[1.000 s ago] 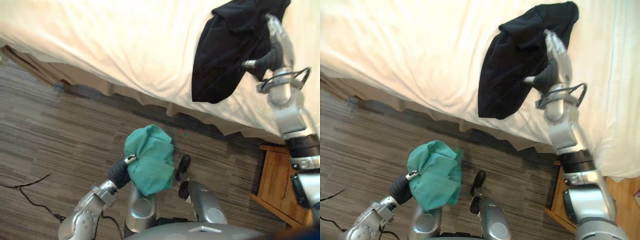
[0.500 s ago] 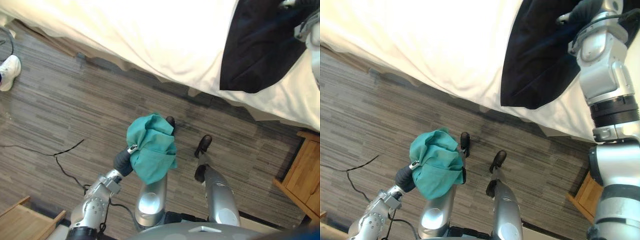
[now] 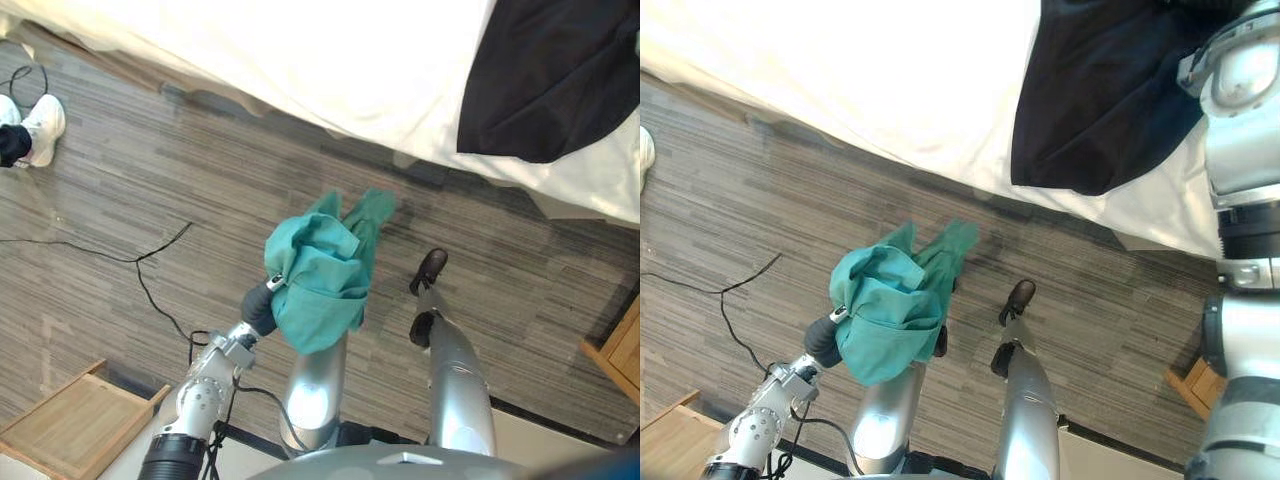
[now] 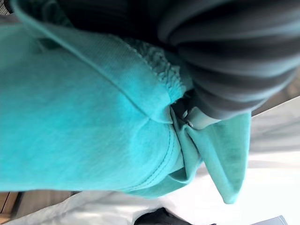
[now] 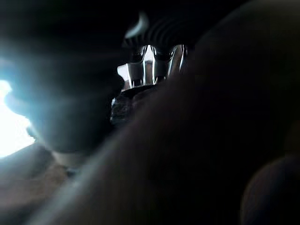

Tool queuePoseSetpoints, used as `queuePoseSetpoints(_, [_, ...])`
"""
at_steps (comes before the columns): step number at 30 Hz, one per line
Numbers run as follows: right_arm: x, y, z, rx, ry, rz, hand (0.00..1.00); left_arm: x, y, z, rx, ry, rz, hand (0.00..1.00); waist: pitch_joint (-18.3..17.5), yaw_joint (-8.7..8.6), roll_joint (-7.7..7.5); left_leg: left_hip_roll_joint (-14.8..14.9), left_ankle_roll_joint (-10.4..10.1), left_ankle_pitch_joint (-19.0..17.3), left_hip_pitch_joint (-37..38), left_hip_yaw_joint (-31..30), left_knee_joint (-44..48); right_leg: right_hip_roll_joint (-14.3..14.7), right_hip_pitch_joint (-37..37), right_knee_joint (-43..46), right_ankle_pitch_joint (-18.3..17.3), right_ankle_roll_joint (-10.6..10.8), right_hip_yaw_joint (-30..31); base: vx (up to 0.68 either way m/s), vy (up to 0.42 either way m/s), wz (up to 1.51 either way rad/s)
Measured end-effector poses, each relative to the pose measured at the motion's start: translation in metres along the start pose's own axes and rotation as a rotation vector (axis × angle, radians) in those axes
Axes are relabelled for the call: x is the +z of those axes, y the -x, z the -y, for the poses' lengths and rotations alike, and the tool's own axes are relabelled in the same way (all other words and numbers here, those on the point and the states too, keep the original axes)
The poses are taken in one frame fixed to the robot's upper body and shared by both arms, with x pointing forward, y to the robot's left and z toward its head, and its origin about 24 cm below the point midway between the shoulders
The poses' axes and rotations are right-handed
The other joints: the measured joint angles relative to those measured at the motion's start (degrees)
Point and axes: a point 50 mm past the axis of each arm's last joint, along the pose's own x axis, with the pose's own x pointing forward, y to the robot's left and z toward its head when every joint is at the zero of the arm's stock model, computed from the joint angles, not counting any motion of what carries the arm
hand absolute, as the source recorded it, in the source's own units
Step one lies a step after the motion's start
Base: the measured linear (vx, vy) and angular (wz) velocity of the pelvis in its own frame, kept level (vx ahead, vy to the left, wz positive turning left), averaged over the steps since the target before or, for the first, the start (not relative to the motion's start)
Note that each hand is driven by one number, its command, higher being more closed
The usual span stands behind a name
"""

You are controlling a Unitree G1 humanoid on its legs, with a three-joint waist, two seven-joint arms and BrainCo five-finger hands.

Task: Tidy the bed and pick cloth on bed and put in laundry

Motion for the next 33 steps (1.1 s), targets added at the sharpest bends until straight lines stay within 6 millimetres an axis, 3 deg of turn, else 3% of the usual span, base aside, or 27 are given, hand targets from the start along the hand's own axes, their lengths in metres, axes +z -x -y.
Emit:
queuePoseSetpoints(4, [-0.004,0.007,-0.008,0.025,-0.054,0.012,1.0,0.009,0.003,-0.003,0.016,-0.037,0.045,1.0,-0.8,0.13,-0.38,0.47,-0.09,0.03,0.26,1.19,0.5,0.05,-0.76,1.66,-0.65,-0.18,0.85,0.08,0.012,-0.1])
queuePoseSetpoints(7, [-0.017,0.019,-0.028,0.092,-0.138,-0.008,1.0,0.012,0.006,-0.005,0.022,-0.041,0.066,1.0,-1.98,-0.03,-1.49,0.84,-0.33,-0.15,2.14,2.24,0.99,0.07,0.34,2.46,-0.77,-0.32,1.31,0.08,-0.004,-0.12])
queuePoseSetpoints(14, [-0.066,0.07,-0.081,0.236,-0.351,-0.121,1.0,0.012,0.029,-0.009,0.07,-0.038,0.085,1.0,-2.39,-3.25,-2.29,0.67,-0.91,-1.36,10.21,2.33,0.72,0.21,7.63,1.96,-2.33,-0.3,2.75,0.03,-0.018,-0.13])
queuePoseSetpoints(18, [-0.112,0.141,-0.098,0.225,-0.48,-0.29,1.0,0.015,0.055,-0.006,0.137,-0.037,0.129,1.0,-2.78,-5.57,-3.83,0.51,-0.8,-2.91,15.34,2.31,0.63,0.57,13.67,-0.36,-2.52,-0.15,3.04,0.05,-0.015,-0.06])
queuePoseSetpoints(22, [-0.123,0.201,-0.108,0.222,-0.575,-0.398,1.0,0.011,0.068,-0.003,0.184,-0.049,0.11,1.0,-4.24,-7.01,-5.52,0.33,-0.77,-3.8,20.62,3.26,-0.3,0.64,19.48,-2.21,-2.03,0.03,2.87,0.1,0.004,-0.05])
queuePoseSetpoints(24, [-0.132,0.237,-0.109,0.213,-0.601,-0.486,1.0,0.001,0.075,-0.004,0.215,-0.036,0.064,1.0,-7.04,-7.74,-6.59,0.25,-0.82,-4.05,22.68,3.61,-1.45,0.7,21.4,-2.93,-2.25,0.18,2.69,0.14,0.002,0.05])
queuePoseSetpoints(28, [-0.144,0.309,-0.095,0.17,-0.635,-0.646,1.0,-0.034,0.096,-0.001,0.285,0.03,-0.041,1.0,-12.5,-10.2,-8.26,-0.53,-0.77,-6.28,27.87,3.79,-1.72,0.18,27.68,-4.86,-3.28,1.01,2.56,0.16,0.014,0.03])
queuePoseSetpoints(29, [-0.146,0.329,-0.093,0.167,-0.651,-0.697,1.0,-0.047,0.103,0.001,0.313,0.056,-0.073,1.0,-14.3,-10.74,-8.24,-0.8,-0.7,-7.14,29.61,4.17,-1.98,-0.11,29.39,-5.09,-3.65,1.28,2.67,0.14,0.029,-0.02])
queuePoseSetpoints(33, [-0.145,0.374,-0.092,0.173,-0.687,-0.826,1.0,-0.085,0.12,0.0,0.398,0.142,-0.183,1.0,-18.69,-12.31,-7.16,-1.6,-0.52,-10.32,33.94,6.06,-2.09,-1.02,34.13,-6.42,-4.29,2.16,3.22,0.11,0.04,-0.18])
